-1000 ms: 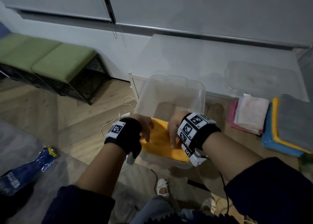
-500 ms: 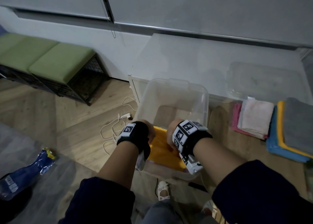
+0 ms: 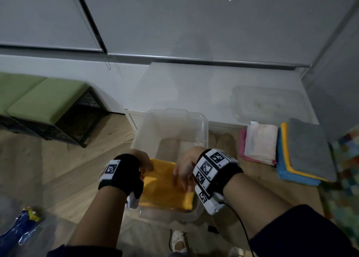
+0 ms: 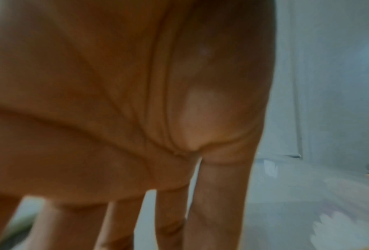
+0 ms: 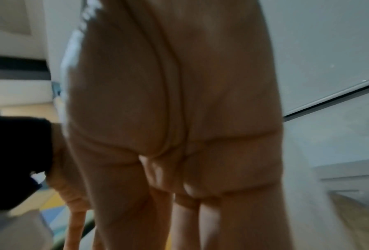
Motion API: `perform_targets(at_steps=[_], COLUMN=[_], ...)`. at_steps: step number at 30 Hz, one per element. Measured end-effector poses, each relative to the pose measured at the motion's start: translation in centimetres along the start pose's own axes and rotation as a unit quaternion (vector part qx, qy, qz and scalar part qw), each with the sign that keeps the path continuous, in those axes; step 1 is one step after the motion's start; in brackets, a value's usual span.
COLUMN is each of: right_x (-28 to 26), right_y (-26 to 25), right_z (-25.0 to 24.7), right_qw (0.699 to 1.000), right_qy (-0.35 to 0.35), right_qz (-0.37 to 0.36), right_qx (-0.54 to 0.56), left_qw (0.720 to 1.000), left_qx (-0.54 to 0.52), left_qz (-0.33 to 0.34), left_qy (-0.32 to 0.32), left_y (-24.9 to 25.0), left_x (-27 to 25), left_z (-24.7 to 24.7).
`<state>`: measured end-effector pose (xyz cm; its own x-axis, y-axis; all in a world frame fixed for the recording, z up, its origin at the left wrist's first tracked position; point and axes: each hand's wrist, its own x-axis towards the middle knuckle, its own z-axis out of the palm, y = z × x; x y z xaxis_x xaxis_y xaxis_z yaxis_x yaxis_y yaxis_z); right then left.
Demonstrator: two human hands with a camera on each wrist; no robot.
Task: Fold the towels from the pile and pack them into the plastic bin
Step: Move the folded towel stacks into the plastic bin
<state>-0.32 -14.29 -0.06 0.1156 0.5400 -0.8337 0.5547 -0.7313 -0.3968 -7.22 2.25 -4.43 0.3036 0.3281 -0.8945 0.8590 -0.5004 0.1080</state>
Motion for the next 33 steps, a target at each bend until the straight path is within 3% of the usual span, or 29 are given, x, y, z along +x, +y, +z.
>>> perform_targets(at_steps=[2,4,7,9,11,13,17,20,24,27,33], right_x=[-1.7,-3.6,-5.9,-7.3,-8.5,-9.3,-10.1,-10.1,-9.2,-7.8,-7.4], right_y=[1.6,4.5,10.4,15.1,20.2,25.2,33.3,37.3,40.2,41.5,42.2], right_z=[-0.5,-1.4,-2.9,-3.6,-4.0,-3.8,-2.2,-0.7,0.3,0.7,0.7], right_qw=[0.994,0.975,0.937,0.889,0.832,0.788,0.761,0.734,0.672,0.628,0.608], right_qy=[-0.022,0.02,0.172,0.312,0.458,0.534,0.534,0.529,0.453,0.389,0.37], right_qz=[-0.024,-0.052,-0.065,-0.031,0.044,0.131,0.243,0.268,0.218,0.191,0.155], right_qx=[0.102,0.215,0.297,0.335,0.308,0.277,0.278,0.33,0.544,0.646,0.685], left_qw=[0.998,0.988,0.956,0.933,0.909,0.889,0.896,0.894,0.911,0.889,0.88], left_qx=[0.04,0.077,0.116,0.06,-0.035,-0.128,-0.237,-0.295,-0.305,-0.368,-0.379], left_qz=[0.005,0.037,0.157,0.26,0.352,0.41,0.372,0.337,0.274,0.267,0.281], left_qy=[0.043,0.125,0.218,0.241,0.221,0.16,0.048,0.002,0.054,0.062,0.061], left_y=[1.3,4.2,10.6,15.6,21.0,26.2,34.4,37.7,39.6,40.0,40.5], left_x=[-1.0,-2.8,-5.7,-7.0,-7.6,-7.0,-4.2,-1.6,1.4,1.2,4.4], left_z=[-0.3,-0.1,1.2,2.9,5.4,8.6,15.3,19.2,21.7,22.2,24.0])
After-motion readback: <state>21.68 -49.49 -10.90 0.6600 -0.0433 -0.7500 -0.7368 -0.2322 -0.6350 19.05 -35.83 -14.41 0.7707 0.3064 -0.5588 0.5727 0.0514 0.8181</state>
